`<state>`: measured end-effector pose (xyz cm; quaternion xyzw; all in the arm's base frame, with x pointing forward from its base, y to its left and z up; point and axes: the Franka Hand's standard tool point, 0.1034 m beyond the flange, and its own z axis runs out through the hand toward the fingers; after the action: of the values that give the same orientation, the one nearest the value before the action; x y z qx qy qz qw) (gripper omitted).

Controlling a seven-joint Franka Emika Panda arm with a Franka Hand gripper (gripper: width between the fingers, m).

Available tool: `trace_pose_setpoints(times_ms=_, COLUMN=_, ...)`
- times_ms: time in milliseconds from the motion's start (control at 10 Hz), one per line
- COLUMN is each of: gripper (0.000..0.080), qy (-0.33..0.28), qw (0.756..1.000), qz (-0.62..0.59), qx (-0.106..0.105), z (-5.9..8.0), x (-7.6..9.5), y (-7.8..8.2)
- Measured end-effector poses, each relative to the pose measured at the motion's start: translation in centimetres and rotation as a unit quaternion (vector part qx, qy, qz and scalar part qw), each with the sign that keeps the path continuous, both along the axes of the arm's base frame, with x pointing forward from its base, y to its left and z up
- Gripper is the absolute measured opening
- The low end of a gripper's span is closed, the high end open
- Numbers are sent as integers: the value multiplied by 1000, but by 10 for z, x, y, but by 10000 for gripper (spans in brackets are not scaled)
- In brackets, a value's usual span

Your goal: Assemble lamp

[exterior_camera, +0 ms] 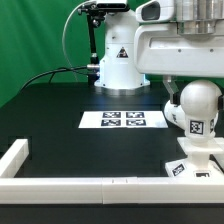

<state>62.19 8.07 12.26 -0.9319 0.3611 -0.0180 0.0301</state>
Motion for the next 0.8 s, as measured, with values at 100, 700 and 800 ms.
trace_pose_setpoints(times_ms=100, gripper=571, qy=3, qw=998, qz=-67, qx=2, z=0, x=0, y=0)
trace_pose_setpoints(times_ms=700, gripper=573, qy=17, qw=857, qz=-513, qx=44, z=-1, x=0, y=10)
trace_pose_setpoints(times_ms=800, gripper=573, qy=14, qw=843, qz=-536, qx=50, z=-1, x=-1, y=11)
